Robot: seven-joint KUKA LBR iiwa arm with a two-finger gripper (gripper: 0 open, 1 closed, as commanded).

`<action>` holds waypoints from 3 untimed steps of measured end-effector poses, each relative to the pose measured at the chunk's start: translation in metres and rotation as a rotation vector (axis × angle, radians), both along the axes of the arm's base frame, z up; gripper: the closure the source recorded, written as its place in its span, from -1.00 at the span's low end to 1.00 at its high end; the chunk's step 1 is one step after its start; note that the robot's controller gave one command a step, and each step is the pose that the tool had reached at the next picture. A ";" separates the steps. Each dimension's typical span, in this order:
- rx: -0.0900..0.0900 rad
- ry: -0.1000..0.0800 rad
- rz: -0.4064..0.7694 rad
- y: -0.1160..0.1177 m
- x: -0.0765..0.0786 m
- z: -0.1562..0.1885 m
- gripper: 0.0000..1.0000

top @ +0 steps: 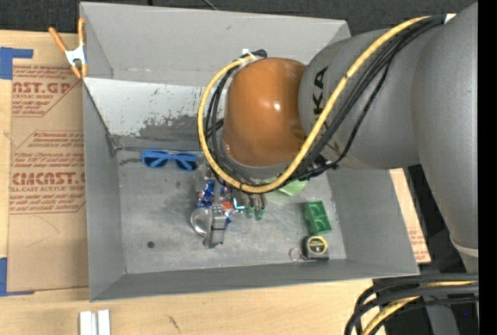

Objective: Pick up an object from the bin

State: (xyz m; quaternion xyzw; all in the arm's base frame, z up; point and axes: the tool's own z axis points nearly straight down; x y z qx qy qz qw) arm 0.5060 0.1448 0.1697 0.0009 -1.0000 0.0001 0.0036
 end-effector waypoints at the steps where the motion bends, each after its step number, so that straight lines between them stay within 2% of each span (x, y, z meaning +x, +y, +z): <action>1: 0.001 -0.006 0.473 -0.068 0.024 -0.079 -1.00; 2: 0.003 -0.012 0.475 -0.065 0.025 -0.075 1.00; 3: 0.002 -0.017 0.476 -0.066 0.024 0.048 1.00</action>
Offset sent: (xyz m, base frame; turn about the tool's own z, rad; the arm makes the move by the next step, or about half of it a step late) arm 0.0239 -0.0661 -0.0765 -0.4753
